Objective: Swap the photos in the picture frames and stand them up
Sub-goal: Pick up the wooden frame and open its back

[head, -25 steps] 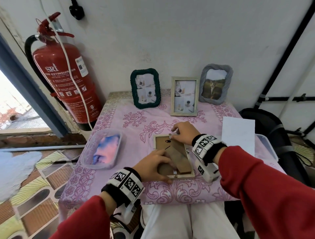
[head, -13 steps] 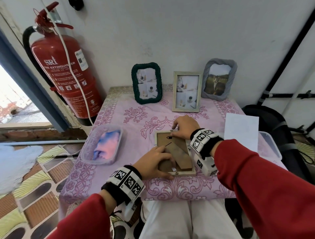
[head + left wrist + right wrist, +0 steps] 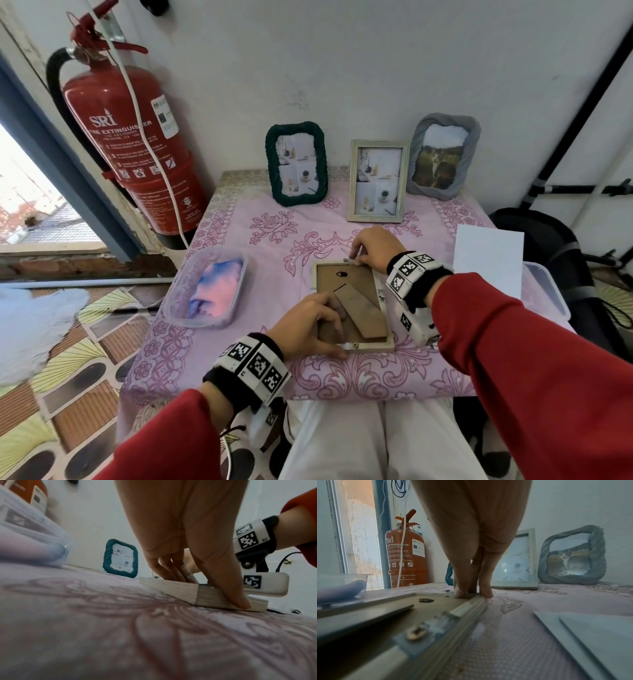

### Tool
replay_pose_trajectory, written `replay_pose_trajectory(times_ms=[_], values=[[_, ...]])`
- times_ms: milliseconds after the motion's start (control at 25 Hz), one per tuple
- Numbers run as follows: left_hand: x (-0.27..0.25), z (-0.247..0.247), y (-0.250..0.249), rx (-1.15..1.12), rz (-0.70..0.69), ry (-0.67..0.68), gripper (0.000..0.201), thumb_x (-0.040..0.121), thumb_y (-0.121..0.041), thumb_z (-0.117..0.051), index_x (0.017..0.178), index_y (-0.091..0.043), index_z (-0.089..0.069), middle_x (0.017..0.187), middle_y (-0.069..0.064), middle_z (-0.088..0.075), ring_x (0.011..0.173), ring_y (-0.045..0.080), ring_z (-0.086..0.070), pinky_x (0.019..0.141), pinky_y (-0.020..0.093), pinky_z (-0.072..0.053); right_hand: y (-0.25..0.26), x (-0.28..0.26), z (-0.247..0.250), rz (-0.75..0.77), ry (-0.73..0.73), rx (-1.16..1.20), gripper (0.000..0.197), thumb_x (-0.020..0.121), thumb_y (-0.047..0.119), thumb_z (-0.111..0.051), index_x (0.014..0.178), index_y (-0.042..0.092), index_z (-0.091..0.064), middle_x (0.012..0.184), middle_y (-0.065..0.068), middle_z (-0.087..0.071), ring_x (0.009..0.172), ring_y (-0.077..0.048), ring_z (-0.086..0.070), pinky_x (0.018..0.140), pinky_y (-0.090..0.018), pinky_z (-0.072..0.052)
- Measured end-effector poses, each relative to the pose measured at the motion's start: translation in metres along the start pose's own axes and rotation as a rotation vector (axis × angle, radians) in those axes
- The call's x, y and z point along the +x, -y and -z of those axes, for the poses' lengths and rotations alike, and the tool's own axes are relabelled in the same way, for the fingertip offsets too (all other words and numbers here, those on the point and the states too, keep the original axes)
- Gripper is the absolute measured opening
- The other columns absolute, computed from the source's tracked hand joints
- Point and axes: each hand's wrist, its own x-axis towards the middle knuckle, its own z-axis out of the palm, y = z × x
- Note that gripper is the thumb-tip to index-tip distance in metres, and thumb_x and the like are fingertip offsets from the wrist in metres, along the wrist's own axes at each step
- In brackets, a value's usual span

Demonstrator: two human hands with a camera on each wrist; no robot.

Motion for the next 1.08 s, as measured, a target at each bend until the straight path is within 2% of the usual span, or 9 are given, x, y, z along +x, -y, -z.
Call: replay_pose_trajectory(times_ms=[240, 440, 600, 720, 760, 840, 920, 1000, 1080], values=[[-0.001, -0.002, 0.002, -0.013, 0.001, 0.019, 0.020, 0.065, -0.025, -0.083, 0.070, -0.011, -0.070, 0.112, 0.001, -0.057, 0.106, 0.015, -0.048, 0.091, 0.034, -0.043, -0.001, 0.001, 0.005, 0.000, 0.025, 0.035, 0.016, 0.077, 0.009, -0.074, 0.093, 0.010, -0.074, 0.101, -0.014, -0.069, 0.094, -0.027, -0.065, 0.085, -0.033, -0.052], [-0.002, -0.003, 0.004, -0.007, 0.003, 0.024, 0.021, 0.067, -0.029, -0.082, 0.070, -0.013, -0.068, 0.113, 0.000, -0.055, 0.108, 0.016, -0.047, 0.093, 0.037, -0.042, -0.001, 0.002, 0.004, 0.012, 0.012, 0.037, 0.016, 0.076, 0.007, -0.074, 0.092, 0.009, -0.075, 0.104, -0.015, -0.069, 0.096, -0.028, -0.064, 0.085, -0.031, -0.051], [-0.003, -0.002, 0.001, -0.007, 0.013, 0.031, 0.020, 0.069, -0.026, -0.081, 0.073, -0.010, -0.068, 0.115, 0.001, -0.054, 0.108, 0.014, -0.046, 0.094, 0.031, -0.041, -0.005, 0.000, -0.002, 0.009, -0.028, 0.051, 0.015, 0.077, 0.010, -0.073, 0.092, 0.009, -0.074, 0.102, -0.013, -0.069, 0.096, -0.027, -0.064, 0.087, -0.035, -0.050], [-0.005, 0.003, -0.003, -0.037, 0.027, 0.059, 0.017, 0.074, -0.023, -0.077, 0.077, -0.008, -0.070, 0.114, 0.001, -0.057, 0.104, 0.011, -0.051, 0.090, 0.023, -0.043, -0.009, -0.006, -0.006, 0.027, -0.062, 0.076, 0.015, 0.080, 0.006, -0.068, 0.095, 0.005, -0.072, 0.101, -0.012, -0.071, 0.098, -0.025, -0.064, 0.090, -0.034, -0.050], [-0.005, 0.005, -0.004, -0.024, 0.031, 0.021, 0.016, 0.076, -0.023, -0.076, 0.080, -0.007, -0.071, 0.112, 0.001, -0.059, 0.102, 0.011, -0.053, 0.088, 0.019, -0.043, -0.010, -0.009, -0.006, 0.031, -0.067, 0.101, 0.017, 0.082, 0.005, -0.066, 0.097, 0.004, -0.071, 0.103, -0.013, -0.071, 0.099, -0.025, -0.064, 0.091, -0.030, -0.049], [-0.005, 0.010, -0.004, 0.033, 0.065, -0.160, 0.015, 0.081, -0.020, -0.071, 0.091, -0.009, -0.073, 0.108, 0.002, -0.062, 0.100, 0.012, -0.056, 0.083, 0.008, -0.038, -0.012, -0.019, -0.005, 0.023, -0.043, 0.160, 0.022, 0.084, 0.006, -0.063, 0.105, 0.002, -0.068, 0.109, -0.014, -0.069, 0.103, -0.024, -0.062, 0.089, -0.023, -0.045], [-0.004, 0.015, 0.000, 0.052, 0.174, -0.316, 0.020, 0.083, -0.015, -0.067, 0.103, -0.010, -0.070, 0.109, 0.005, -0.060, 0.099, 0.014, -0.057, 0.079, 0.008, -0.038, -0.010, -0.030, -0.006, 0.031, -0.013, 0.158, 0.028, 0.085, 0.009, -0.060, 0.113, 0.004, -0.065, 0.116, -0.013, -0.065, 0.110, -0.023, -0.058, 0.091, -0.022, -0.041], [-0.002, 0.015, 0.004, 0.001, 0.289, -0.337, 0.027, 0.084, -0.012, -0.066, 0.110, -0.007, -0.065, 0.113, 0.010, -0.057, 0.095, 0.017, -0.061, 0.076, 0.010, -0.041, -0.005, -0.044, -0.011, 0.048, -0.066, 0.116, 0.030, 0.086, 0.013, -0.058, 0.114, 0.005, -0.064, 0.118, -0.013, -0.064, 0.114, -0.026, -0.055, 0.098, -0.029, -0.043], [0.000, 0.011, 0.005, -0.029, 0.333, -0.321, 0.031, 0.083, -0.011, -0.066, 0.113, -0.005, -0.064, 0.115, 0.011, -0.054, 0.092, 0.017, -0.060, 0.067, 0.005, -0.041, 0.002, -0.060, -0.019, 0.026, -0.103, 0.170, 0.034, 0.085, 0.023, -0.061, 0.116, 0.007, -0.062, 0.117, -0.011, -0.063, 0.112, -0.025, -0.055, 0.097, -0.035, -0.046]])
